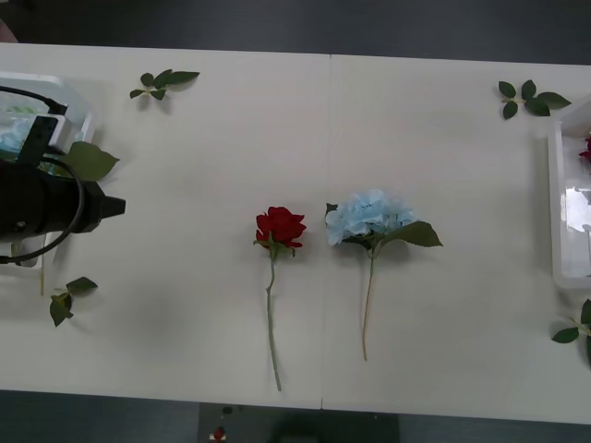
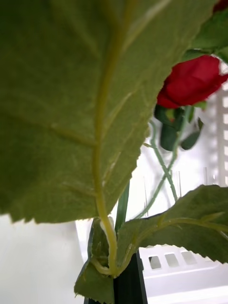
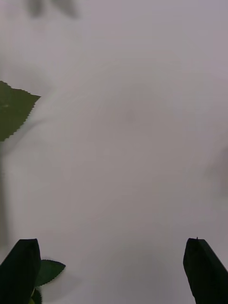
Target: Put the red flowers into the right box and the blue flowers into the left box
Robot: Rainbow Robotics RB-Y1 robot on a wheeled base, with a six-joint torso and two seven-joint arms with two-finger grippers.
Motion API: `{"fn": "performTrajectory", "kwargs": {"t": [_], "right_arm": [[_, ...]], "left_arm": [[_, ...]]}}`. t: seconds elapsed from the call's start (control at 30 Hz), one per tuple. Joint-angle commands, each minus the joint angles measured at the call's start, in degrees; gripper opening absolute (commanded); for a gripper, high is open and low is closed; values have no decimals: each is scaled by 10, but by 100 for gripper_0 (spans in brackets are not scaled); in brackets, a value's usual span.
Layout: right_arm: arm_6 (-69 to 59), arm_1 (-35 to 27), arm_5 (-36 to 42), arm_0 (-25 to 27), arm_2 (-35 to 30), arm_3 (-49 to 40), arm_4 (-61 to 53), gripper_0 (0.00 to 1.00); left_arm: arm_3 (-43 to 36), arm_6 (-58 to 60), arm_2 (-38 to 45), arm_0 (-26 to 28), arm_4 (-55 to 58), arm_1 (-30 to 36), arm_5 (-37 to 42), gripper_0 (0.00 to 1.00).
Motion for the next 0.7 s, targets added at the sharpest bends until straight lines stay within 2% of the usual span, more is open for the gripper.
{"fn": "performTrajectory", "kwargs": {"t": [0.03, 0.17, 0.27, 0.47, 0.7], "right_arm": [[-45, -27, -33, 23, 3, -17, 6, 0], [-56, -28, -95, 43, 9, 7, 19, 0], [-50, -29, -161, 43, 21, 54, 28, 0], [-47, -29, -268, 42, 57, 131, 45, 0], [-56, -29, -297, 43, 88, 141, 56, 2]], "left_arm": [[-23, 56, -47, -20, -44, -34, -4, 87], [-24, 98, -130, -50, -122, -72, -3, 88], [-22, 140, -203, -73, -205, -103, -3, 100], [-11, 203, -300, -105, -288, -160, -3, 100], [22, 221, -378, -123, -352, -207, -3, 100]]}}
